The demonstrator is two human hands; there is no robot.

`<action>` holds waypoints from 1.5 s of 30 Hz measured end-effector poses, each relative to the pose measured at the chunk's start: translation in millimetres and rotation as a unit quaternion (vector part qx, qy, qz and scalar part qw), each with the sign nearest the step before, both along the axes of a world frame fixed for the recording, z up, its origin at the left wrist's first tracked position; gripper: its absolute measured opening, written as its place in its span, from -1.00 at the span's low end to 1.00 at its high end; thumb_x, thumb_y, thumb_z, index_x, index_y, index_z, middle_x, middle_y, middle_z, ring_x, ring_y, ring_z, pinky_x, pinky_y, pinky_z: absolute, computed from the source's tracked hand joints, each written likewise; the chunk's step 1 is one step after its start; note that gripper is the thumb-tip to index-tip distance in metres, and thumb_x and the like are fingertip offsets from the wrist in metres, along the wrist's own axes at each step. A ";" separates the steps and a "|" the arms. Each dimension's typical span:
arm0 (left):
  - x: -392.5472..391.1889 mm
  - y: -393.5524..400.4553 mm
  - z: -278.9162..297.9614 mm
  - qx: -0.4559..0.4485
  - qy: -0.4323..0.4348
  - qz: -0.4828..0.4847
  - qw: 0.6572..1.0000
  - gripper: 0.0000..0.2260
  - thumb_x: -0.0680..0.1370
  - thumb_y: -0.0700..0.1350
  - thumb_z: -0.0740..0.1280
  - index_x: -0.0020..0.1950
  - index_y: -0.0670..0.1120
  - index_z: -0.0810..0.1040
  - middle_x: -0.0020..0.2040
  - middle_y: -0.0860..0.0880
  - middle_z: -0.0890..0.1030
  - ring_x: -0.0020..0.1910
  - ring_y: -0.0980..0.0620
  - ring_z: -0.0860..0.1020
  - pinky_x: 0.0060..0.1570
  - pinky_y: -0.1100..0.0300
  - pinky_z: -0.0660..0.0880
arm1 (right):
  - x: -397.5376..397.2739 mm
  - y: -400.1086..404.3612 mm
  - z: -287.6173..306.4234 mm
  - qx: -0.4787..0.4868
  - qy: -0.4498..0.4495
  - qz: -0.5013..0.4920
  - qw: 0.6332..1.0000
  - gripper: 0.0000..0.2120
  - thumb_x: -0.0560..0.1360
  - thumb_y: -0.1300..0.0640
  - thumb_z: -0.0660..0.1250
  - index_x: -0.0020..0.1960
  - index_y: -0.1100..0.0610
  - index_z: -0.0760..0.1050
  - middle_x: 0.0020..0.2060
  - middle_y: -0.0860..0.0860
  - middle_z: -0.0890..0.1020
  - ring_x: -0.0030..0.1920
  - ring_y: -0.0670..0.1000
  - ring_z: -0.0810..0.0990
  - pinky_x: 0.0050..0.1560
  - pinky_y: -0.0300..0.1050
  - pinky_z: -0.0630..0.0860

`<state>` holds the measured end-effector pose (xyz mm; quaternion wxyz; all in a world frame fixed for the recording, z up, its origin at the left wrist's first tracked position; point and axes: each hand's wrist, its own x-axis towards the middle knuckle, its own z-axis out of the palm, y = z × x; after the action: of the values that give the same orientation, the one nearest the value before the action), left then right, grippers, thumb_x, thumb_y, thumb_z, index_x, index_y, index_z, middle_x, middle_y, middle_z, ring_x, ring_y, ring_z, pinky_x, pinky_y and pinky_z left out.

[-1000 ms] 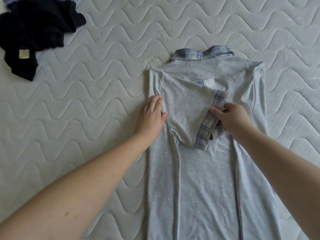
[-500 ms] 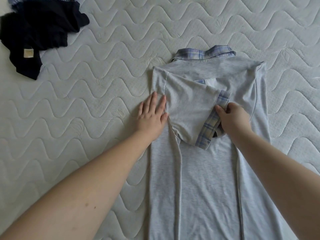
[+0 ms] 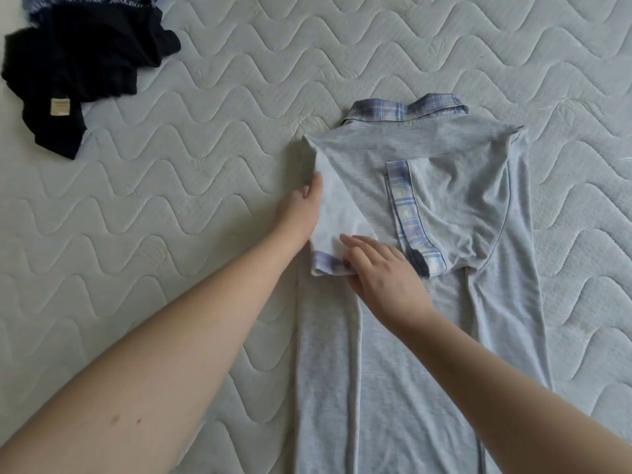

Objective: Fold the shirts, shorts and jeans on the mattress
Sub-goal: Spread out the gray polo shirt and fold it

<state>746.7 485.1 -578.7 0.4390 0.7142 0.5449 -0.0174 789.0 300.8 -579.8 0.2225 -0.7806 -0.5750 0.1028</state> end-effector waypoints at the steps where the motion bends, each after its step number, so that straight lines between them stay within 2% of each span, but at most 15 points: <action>1: -0.9 -2.9 -0.5 -0.044 0.000 0.009 0.999 -0.45 0.62 0.26 0.11 0.13 -0.20 0.58 -0.07 -0.06 0.58 -0.01 -0.03 0.52 -0.16 0.22 0.30 | -3.5 0.2 -1.9 0.001 -0.008 -0.003 1.000 -0.85 0.44 0.26 0.46 -0.01 0.19 0.57 0.21 0.07 0.63 0.21 0.12 0.61 0.11 0.02 0.56; 3: -7.2 -9.2 -4.3 -0.046 -0.001 -0.033 0.998 -0.58 0.57 0.21 0.29 0.13 -0.15 0.54 -0.03 -0.01 0.59 -0.01 0.00 0.54 -0.26 0.22 0.35 | -7.4 -1.2 -5.8 0.004 -0.019 -0.013 1.000 -0.85 0.41 0.29 0.46 -0.04 0.18 0.56 0.16 0.06 0.64 0.16 0.14 0.61 0.09 0.03 0.56; 6: -21.4 -19.4 -11.9 0.020 0.010 -0.071 0.997 -0.46 0.49 0.02 0.46 0.36 -0.14 0.36 0.24 -0.12 0.57 0.17 -0.11 0.55 0.10 0.14 0.47 | -7.2 -9.7 -7.9 -0.030 -0.038 -0.052 0.997 -0.67 0.35 0.28 0.43 0.11 0.17 0.57 0.26 0.10 0.58 0.25 0.17 0.55 0.21 0.11 0.50; 9: -29.1 -38.7 -19.4 0.051 -0.019 -0.041 0.998 -0.35 0.50 0.00 0.46 0.48 -0.09 0.21 0.30 -0.14 0.53 0.23 -0.14 0.53 0.10 0.19 0.42 | -2.7 -20.5 -6.8 -0.083 -0.029 -0.109 0.990 -0.44 0.31 0.28 0.42 0.31 0.16 0.48 0.34 0.13 0.50 0.30 0.18 0.50 0.28 0.10 0.44; 13: -29.5 -49.0 -23.6 0.084 -0.062 -0.025 0.994 -0.35 0.55 -0.08 0.39 0.54 -0.01 0.12 0.29 -0.14 0.55 0.15 -0.17 0.57 -0.05 0.25 0.37 | -0.3 -35.9 -13.5 -0.068 -0.018 -0.092 0.993 -0.48 0.38 0.39 0.42 0.33 0.20 0.49 0.28 0.11 0.57 0.22 0.17 0.56 0.19 0.05 0.52; 16: -26.9 -44.8 -21.0 0.083 -0.104 -0.075 0.988 -0.23 0.51 -0.13 0.45 0.58 0.02 0.06 0.49 -0.08 0.37 0.37 -0.08 0.43 0.22 0.28 0.34 | 2.2 -42.8 -14.9 -0.057 0.010 -0.120 0.991 -0.49 0.40 0.44 0.37 0.33 0.20 0.49 0.24 0.10 0.58 0.18 0.16 0.55 0.13 0.04 0.57; 19: -14.8 -28.1 -21.4 0.096 -0.114 -0.088 0.985 -0.38 0.56 -0.10 0.38 0.56 -0.03 0.18 0.52 -0.04 0.33 0.43 0.03 0.33 0.19 0.46 0.18 | 3.6 -44.2 -13.7 -0.072 0.030 -0.157 0.985 -0.44 0.36 0.45 0.38 0.33 0.17 0.48 0.13 0.08 0.58 0.02 0.18 0.55 -0.15 0.08 0.60; 23: 15.4 6.4 -17.1 0.110 -0.090 -0.114 0.983 -0.66 0.63 -0.17 0.25 0.42 -0.09 0.42 0.36 -0.11 0.49 0.22 0.01 0.49 0.04 0.46 0.24 | 6.8 -45.1 -11.4 -0.073 0.008 -0.159 0.985 -0.43 0.37 0.43 0.39 0.34 0.10 0.51 0.10 0.05 0.58 -0.08 0.16 0.57 -0.34 0.00 0.55; 29: 58.9 40.3 -4.8 0.186 -0.043 -0.174 0.966 -0.73 0.58 -0.30 0.24 0.21 -0.14 0.61 0.19 -0.16 0.57 0.13 -0.08 0.56 0.14 0.29 0.36 | 9.2 -47.7 -13.8 -0.032 -0.064 -0.091 0.993 -0.54 0.42 0.38 0.27 0.25 0.07 0.57 0.08 0.05 0.59 -0.12 0.13 0.55 -0.18 -0.01 0.49; 34: 61.3 37.7 -8.6 0.188 0.013 -0.202 0.961 -0.79 0.57 -0.28 0.27 0.16 -0.20 0.61 0.22 -0.21 0.51 0.19 -0.12 0.50 0.21 0.25 0.32 | 6.4 -50.1 -18.1 -0.062 -0.056 -0.081 0.993 -0.58 0.46 0.34 0.17 0.26 0.18 0.56 0.13 0.08 0.60 -0.09 0.16 0.56 -0.07 0.07 0.56; 36: 56.7 26.6 -8.9 0.216 0.014 -0.210 0.953 -0.76 0.56 -0.27 0.25 0.20 -0.21 0.58 0.25 -0.22 0.46 0.25 -0.15 0.45 0.28 0.22 0.27 | 4.9 -53.1 -18.0 -0.061 -0.059 -0.080 0.993 -0.59 0.40 0.38 0.33 0.23 0.22 0.59 0.12 0.09 0.63 -0.10 0.15 0.59 -0.04 0.05 0.58; 38: 51.7 10.8 -7.5 0.281 -0.006 -0.217 0.935 -0.74 0.56 -0.24 0.25 0.24 -0.19 0.56 0.23 -0.21 0.45 0.23 -0.17 0.44 0.29 0.14 0.27 | 5.1 -56.2 -14.8 -0.033 -0.062 -0.085 0.994 -0.72 0.37 0.36 0.44 0.07 0.20 0.65 -0.03 0.06 0.68 -0.19 0.13 0.60 -0.14 -0.01 0.60; 40: 53.3 -6.4 -6.2 0.302 -0.043 -0.252 0.919 -0.74 0.58 -0.19 0.27 0.25 -0.18 0.55 0.21 -0.21 0.49 0.20 -0.20 0.47 0.26 0.06 0.32 | 10.0 -57.3 -8.0 0.003 -0.057 -0.099 0.993 -0.83 0.44 0.29 0.33 -0.03 0.16 0.64 -0.15 0.03 0.65 -0.21 0.12 0.56 -0.19 0.00 0.56; 42: 64.6 -23.2 -5.2 0.246 -0.035 -0.286 0.925 -0.67 0.62 -0.04 0.27 0.32 -0.17 0.51 0.25 -0.19 0.49 0.24 -0.19 0.47 0.27 0.03 0.34 | 20.1 -57.7 -1.0 0.035 -0.029 -0.150 0.988 -0.74 0.45 0.24 0.25 0.07 0.15 0.62 -0.06 0.02 0.64 -0.09 0.11 0.55 -0.08 0.01 0.51; 45: 90.7 -34.3 -5.8 0.159 0.074 -0.272 0.946 -0.48 0.56 0.25 0.27 0.35 -0.09 0.46 0.32 -0.14 0.45 0.28 -0.14 0.46 0.24 0.08 0.39 | 42.6 -61.6 1.1 0.025 0.005 -0.264 0.964 -0.66 0.50 0.25 0.29 0.27 0.17 0.54 0.18 0.08 0.59 0.14 0.14 0.52 0.16 0.05 0.44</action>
<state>837.4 450.8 -584.5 0.2570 0.8923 0.3568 -0.1020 831.6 239.3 -578.7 0.2644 -0.8984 -0.3494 0.0298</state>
